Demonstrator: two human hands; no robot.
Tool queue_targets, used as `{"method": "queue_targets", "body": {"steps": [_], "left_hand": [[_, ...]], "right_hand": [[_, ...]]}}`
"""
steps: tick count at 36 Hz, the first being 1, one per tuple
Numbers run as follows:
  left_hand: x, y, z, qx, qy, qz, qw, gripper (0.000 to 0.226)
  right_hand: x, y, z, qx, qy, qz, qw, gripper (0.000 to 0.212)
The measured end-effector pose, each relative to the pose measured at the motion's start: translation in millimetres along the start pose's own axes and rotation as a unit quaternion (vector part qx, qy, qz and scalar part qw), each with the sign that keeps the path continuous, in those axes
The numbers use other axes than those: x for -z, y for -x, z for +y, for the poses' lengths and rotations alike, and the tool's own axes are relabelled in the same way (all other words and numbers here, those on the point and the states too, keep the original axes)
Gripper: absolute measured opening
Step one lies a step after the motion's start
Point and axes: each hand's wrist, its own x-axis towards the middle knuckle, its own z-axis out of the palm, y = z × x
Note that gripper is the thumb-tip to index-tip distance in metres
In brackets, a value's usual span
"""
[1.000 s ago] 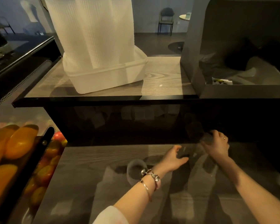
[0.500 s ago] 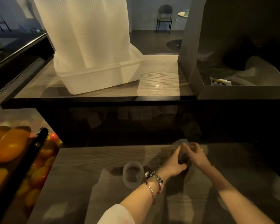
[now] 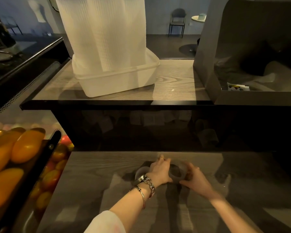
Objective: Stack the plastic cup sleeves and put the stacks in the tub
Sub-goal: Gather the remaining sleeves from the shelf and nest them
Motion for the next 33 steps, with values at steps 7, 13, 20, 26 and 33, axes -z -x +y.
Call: {"method": "queue_targets", "body": {"steps": [7, 13, 20, 26, 33], "left_hand": [[2.1, -1.3, 3.6, -0.004, -0.043, -0.023, 0.999, 0.063], [17.4, 8.3, -1.4, -0.016, 0.089, 0.03, 0.995, 0.078], [45.4, 58.3, -32.1, -0.046, 0.192, 0.079, 0.977, 0.075], [40.5, 94.5, -66.0, 0.002, 0.208, 0.111, 0.972, 0.079], [13.3, 109.8, -80.2, 0.034, 0.268, 0.152, 0.951, 0.074]], "right_hand": [[-10.9, 3.1, 6.0, -0.026, -0.022, 0.007, 0.999, 0.07], [-2.0, 1.7, -10.4, -0.016, -0.106, 0.04, 0.993, 0.073], [-3.3, 11.4, -51.7, 0.036, -0.169, -0.035, 0.984, 0.065], [-32.3, 16.0, -77.2, 0.084, -0.142, -0.07, 0.984, 0.076], [-55.6, 18.3, -87.7, 0.126, -0.035, -0.059, 0.99, 0.075]]}}
